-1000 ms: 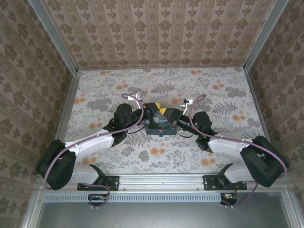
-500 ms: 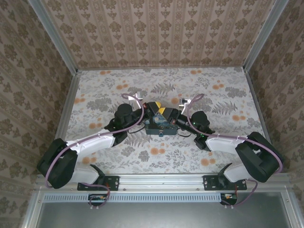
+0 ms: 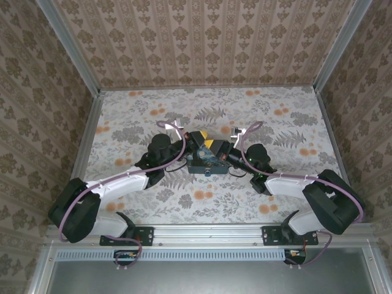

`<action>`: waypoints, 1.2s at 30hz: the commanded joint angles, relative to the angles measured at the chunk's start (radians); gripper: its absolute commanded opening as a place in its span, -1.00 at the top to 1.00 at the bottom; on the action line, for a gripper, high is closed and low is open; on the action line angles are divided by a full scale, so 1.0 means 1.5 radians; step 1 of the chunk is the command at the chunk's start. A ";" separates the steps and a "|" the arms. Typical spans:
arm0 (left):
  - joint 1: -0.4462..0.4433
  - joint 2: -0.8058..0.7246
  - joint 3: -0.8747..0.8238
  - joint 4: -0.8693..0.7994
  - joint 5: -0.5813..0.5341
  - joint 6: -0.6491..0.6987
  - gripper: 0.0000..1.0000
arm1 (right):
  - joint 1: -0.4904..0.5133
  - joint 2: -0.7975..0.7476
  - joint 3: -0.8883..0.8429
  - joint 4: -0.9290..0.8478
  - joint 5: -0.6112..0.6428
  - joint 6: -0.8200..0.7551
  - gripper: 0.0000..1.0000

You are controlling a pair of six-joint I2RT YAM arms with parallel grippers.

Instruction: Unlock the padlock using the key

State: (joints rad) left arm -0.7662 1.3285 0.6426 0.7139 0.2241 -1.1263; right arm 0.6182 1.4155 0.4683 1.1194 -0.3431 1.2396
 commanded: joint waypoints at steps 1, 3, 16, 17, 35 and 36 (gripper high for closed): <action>-0.003 0.000 -0.011 0.029 -0.008 -0.005 1.00 | 0.004 -0.011 -0.005 0.029 0.014 -0.001 0.95; -0.003 -0.002 -0.014 0.028 -0.010 -0.006 1.00 | 0.004 -0.012 -0.006 0.027 0.018 0.000 1.00; -0.006 -0.023 -0.047 0.038 -0.034 -0.015 1.00 | 0.001 -0.012 -0.009 0.021 0.052 0.003 1.00; -0.008 -0.024 -0.048 0.038 -0.036 -0.016 1.00 | 0.001 -0.012 -0.009 0.019 0.056 0.004 1.00; -0.010 -0.146 0.027 -0.326 -0.164 -0.005 -0.93 | -0.002 -0.101 -0.067 -0.173 0.099 -0.044 1.00; -0.012 -0.154 0.043 -0.366 -0.177 -0.008 -0.94 | -0.002 -0.107 -0.075 -0.184 0.104 -0.047 1.00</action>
State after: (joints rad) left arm -0.7792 1.1419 0.6285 0.3782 0.0406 -1.1511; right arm 0.6189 1.2903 0.3870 0.9352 -0.2268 1.2041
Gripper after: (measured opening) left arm 0.965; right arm 0.067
